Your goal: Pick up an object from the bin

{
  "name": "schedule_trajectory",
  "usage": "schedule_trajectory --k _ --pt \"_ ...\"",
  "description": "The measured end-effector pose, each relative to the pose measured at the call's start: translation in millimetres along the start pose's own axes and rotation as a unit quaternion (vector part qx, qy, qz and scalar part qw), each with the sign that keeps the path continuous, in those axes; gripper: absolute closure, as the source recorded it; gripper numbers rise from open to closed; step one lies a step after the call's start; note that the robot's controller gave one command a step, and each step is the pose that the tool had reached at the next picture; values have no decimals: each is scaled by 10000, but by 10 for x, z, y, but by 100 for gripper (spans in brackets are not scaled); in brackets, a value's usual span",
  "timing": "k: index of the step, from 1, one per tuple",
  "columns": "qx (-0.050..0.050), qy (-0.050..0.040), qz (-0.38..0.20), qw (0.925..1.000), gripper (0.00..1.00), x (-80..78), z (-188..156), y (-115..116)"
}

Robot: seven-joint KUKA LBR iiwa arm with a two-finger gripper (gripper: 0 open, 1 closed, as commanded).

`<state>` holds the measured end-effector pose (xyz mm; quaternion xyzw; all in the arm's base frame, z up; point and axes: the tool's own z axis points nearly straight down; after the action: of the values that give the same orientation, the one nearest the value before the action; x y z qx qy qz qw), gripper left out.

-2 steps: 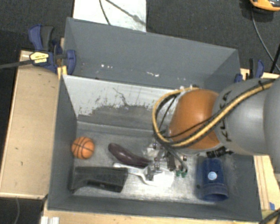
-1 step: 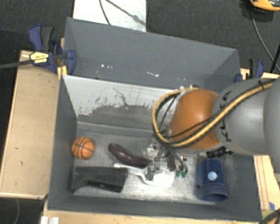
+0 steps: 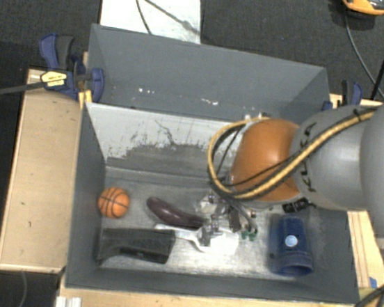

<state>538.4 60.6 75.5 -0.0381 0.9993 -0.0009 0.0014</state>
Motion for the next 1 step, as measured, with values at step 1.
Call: schedule_trajectory --k 1 --pt "-1 -2 -265 9996 100 -26 -11 16"
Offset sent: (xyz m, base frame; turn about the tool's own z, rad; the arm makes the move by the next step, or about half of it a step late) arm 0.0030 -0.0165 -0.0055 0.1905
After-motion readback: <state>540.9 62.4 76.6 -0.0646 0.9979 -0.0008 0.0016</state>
